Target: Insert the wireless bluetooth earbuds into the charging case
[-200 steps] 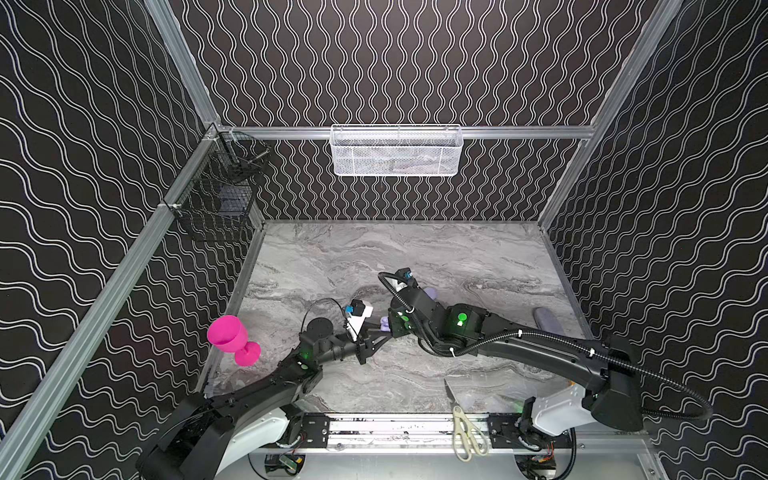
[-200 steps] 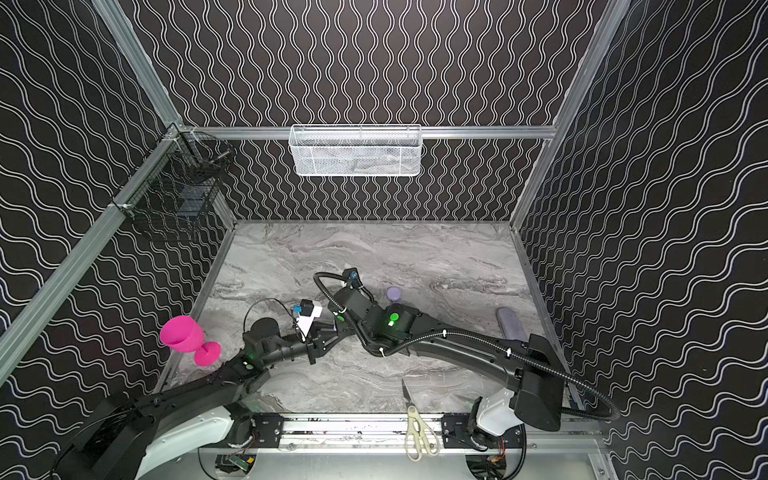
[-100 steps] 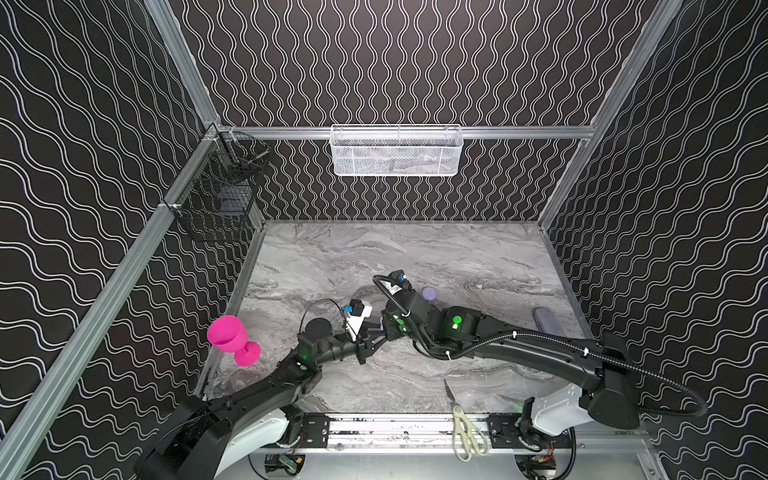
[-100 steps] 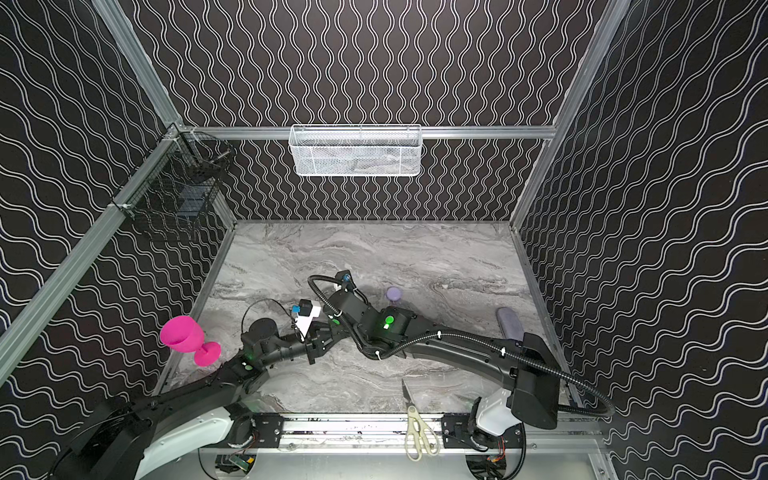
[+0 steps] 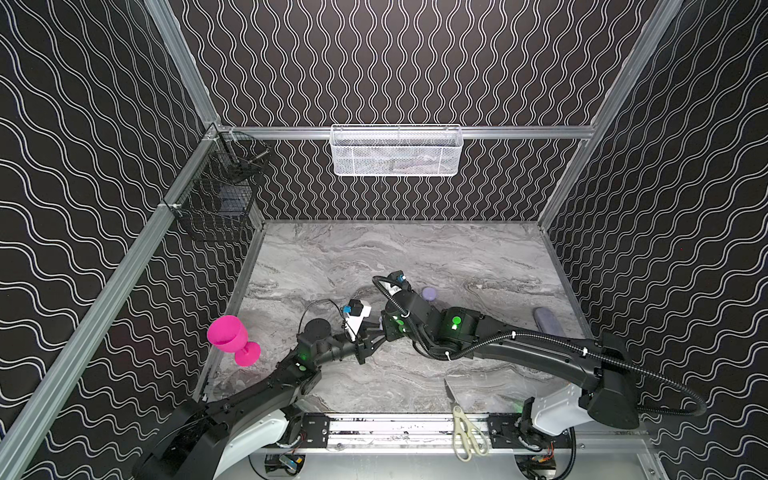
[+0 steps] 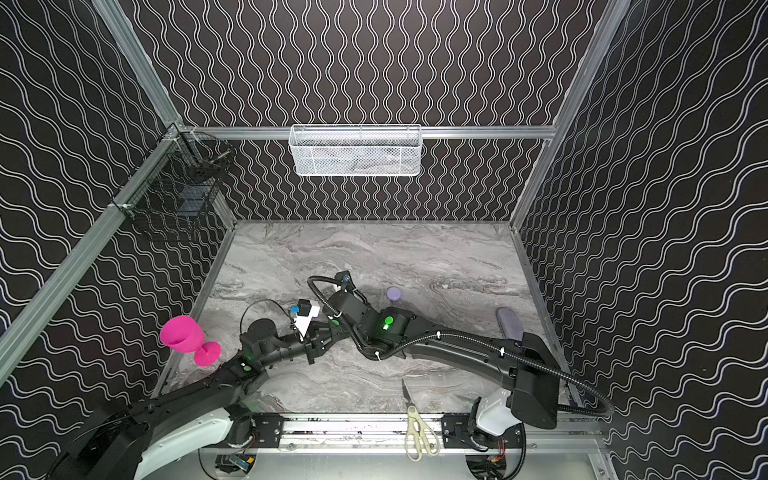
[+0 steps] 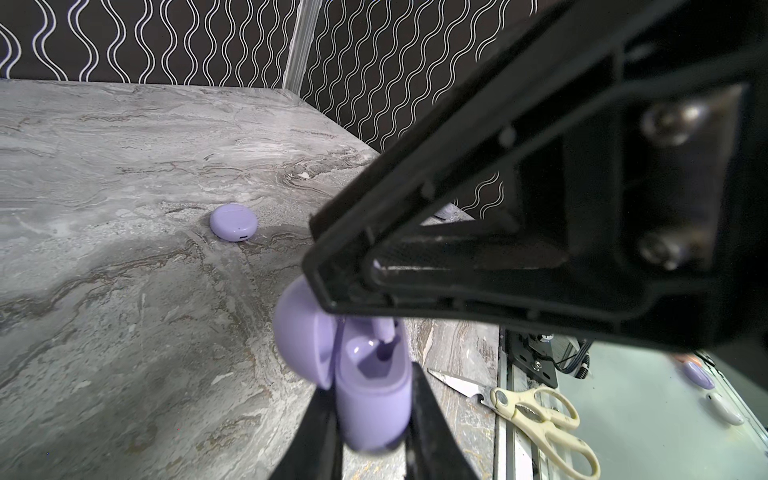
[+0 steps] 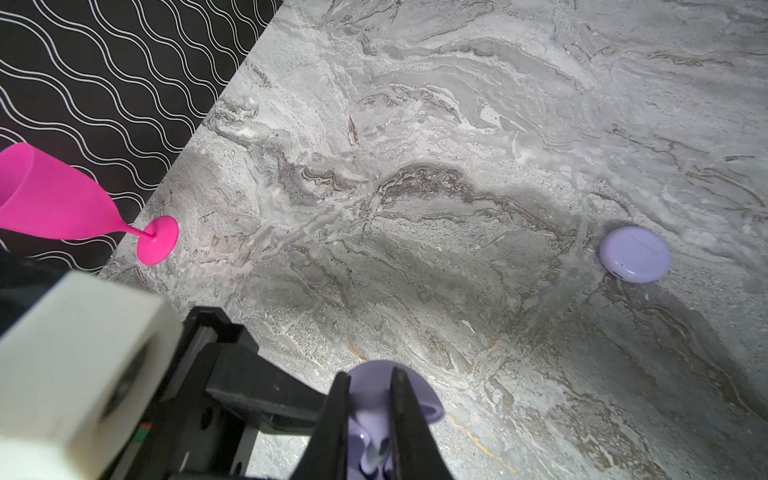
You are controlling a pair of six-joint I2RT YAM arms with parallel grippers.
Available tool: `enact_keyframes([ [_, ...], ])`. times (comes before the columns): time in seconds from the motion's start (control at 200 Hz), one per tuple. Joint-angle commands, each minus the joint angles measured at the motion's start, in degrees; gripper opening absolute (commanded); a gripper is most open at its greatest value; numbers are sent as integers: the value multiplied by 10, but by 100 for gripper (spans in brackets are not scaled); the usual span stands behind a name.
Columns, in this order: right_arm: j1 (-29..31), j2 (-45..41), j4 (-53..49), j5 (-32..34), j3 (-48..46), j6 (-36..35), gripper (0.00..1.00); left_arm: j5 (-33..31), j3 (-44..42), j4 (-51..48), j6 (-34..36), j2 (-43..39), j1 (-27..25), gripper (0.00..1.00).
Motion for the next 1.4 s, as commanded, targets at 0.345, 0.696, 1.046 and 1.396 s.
enact_keyframes([
  [0.345,1,-4,19,3,-10,-3,17,-10,-2,4,-1,-5,0,23],
  [0.696,1,4,21,2,-4,-7,17,-3,-2,6,-1,-4,0,23],
  [1.046,1,9,23,-6,-3,-10,17,-7,-3,-1,-1,-11,0,23],
  [1.396,3,5,26,-17,-7,-8,17,-13,-5,-1,-4,-16,0,23],
])
